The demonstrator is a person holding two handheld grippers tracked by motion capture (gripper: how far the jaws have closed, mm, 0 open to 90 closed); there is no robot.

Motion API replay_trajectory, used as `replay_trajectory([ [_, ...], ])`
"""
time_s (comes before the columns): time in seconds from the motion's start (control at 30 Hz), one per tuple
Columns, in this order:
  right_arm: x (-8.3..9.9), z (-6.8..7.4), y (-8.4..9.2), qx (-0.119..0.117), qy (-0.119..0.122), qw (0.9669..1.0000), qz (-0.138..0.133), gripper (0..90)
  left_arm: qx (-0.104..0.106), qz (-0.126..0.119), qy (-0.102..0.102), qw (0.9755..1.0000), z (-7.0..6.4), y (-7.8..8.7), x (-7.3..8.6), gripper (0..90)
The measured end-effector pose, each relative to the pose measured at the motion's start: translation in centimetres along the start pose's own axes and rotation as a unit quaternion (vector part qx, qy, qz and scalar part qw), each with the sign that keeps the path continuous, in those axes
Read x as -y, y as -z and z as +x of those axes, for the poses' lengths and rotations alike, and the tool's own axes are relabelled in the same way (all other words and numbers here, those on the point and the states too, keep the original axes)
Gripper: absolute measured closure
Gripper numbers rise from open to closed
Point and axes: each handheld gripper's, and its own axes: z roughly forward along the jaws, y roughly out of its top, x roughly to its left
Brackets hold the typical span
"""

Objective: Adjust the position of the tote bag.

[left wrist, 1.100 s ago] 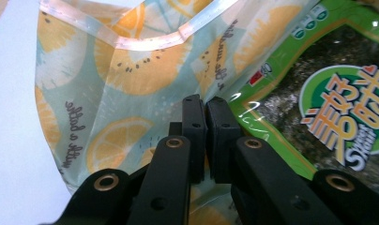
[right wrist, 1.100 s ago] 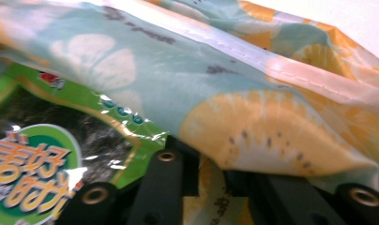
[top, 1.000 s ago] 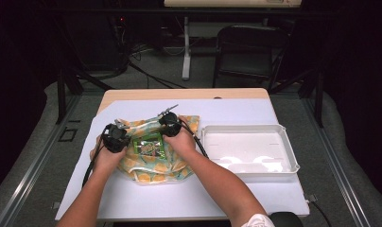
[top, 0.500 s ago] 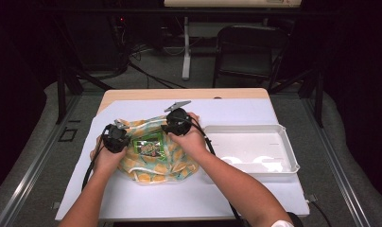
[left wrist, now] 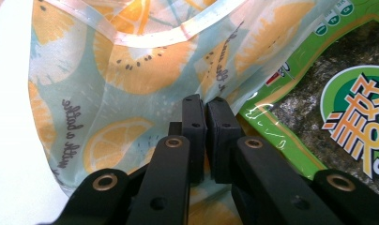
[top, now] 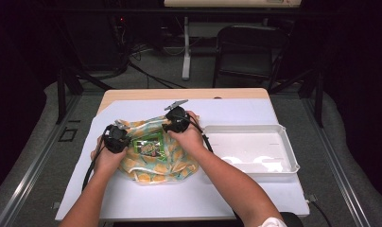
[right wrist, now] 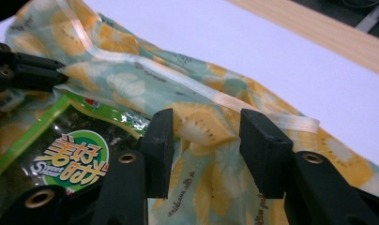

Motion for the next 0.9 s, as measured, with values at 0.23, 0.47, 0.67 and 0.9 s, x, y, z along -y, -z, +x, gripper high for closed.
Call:
replay_trajectory([
  [0.23,0.8,-0.1,-2.0,-0.008,-0.012,0.9996,0.023,67.6,0.0,0.003,0.006,1.0,0.2,-0.5,0.0,86.7],
  [0.47,1.3,0.2,-3.2,-0.013,-0.013,0.9992,0.037,72.3,0.002,0.006,0.012,0.9999,0.5,-1.0,0.1,86.0],
  [0.67,1.6,0.2,-4.1,-0.007,-0.011,0.9987,0.05,73.9,-0.001,0.008,0.016,0.9998,0.7,-1.3,0.1,85.1],
  [0.9,1.8,-0.1,-4.8,0.001,-0.016,0.9982,0.058,74.7,-0.003,0.004,0.022,0.9998,0.8,-1.6,0.2,84.1],
])
